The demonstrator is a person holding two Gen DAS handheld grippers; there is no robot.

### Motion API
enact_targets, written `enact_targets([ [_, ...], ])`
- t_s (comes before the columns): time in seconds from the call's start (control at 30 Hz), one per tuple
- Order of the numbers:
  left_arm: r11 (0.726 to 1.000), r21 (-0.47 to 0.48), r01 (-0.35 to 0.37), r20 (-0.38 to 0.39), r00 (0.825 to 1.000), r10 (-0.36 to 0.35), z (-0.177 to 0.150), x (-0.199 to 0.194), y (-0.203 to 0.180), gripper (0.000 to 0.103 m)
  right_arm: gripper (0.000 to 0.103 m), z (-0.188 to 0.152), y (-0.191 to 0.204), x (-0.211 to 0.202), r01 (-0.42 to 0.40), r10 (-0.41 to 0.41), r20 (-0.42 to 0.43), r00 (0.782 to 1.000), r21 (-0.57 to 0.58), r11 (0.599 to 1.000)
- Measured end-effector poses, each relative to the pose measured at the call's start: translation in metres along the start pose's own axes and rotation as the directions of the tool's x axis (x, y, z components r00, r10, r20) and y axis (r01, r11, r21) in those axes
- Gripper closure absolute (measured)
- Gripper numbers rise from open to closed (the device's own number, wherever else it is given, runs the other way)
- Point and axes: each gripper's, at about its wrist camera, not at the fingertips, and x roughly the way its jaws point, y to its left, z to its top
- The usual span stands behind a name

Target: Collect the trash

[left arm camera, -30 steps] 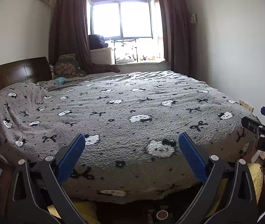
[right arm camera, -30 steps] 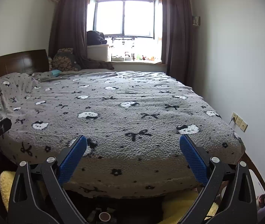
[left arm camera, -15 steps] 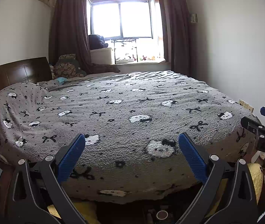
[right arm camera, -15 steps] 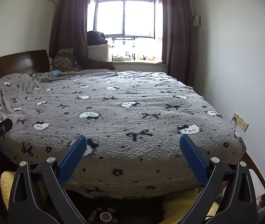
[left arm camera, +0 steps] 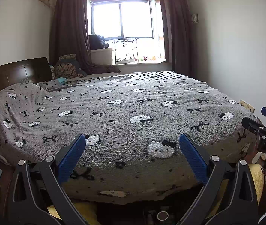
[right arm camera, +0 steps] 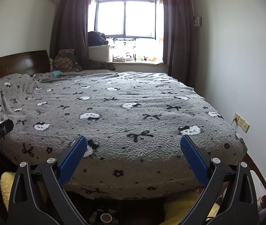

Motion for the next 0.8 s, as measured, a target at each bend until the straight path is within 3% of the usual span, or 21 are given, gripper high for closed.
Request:
enact_targets([
  [0.8, 1.0, -0.012, -0.013, 0.0, 1.0, 0.013, 0.0015, 0.0002, 0.001, 0.008, 0.003, -0.001, 0.0028, 0.0011, -0.002, 0.002, -0.001, 1.0, -0.004, 1.0],
])
